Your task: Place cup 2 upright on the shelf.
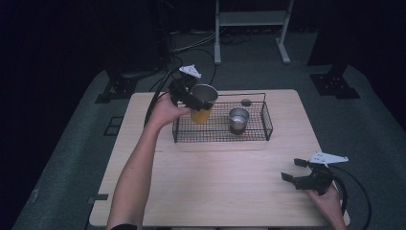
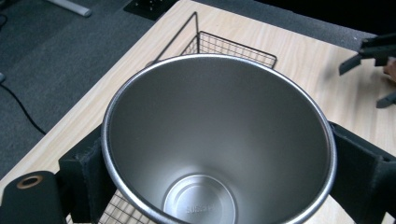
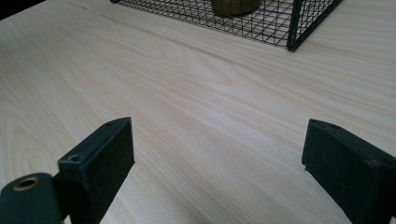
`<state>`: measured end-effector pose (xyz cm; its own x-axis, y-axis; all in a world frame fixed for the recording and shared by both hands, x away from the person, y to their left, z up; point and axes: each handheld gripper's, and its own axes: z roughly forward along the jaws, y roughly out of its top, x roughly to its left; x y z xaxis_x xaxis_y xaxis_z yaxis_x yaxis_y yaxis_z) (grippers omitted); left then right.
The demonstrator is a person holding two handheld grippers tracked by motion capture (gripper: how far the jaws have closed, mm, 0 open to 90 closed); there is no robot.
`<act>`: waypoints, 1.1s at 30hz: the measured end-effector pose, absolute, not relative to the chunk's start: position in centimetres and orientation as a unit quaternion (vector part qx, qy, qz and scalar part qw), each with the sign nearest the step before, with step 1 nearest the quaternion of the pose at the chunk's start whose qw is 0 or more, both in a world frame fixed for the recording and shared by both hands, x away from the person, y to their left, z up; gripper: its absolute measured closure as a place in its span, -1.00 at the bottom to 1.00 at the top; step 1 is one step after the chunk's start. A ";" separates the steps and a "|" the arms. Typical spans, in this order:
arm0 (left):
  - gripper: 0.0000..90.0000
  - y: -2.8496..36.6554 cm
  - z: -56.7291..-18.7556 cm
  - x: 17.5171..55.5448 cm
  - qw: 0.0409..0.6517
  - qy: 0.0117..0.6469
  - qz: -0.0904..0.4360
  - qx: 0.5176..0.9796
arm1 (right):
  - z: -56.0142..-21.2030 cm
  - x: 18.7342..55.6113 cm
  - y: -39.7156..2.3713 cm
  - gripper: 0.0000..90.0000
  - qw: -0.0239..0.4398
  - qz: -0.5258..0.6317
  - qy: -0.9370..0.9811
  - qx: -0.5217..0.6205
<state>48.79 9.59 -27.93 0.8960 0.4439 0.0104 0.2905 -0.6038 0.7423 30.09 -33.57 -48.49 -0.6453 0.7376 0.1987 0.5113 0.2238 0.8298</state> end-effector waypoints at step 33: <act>-0.80 8.2 -31.8 53.1 0.373 0.256 0.099 0.886 | -48.5 30.2 -33.9 -0.81 0.126 0.471 0.773 0.405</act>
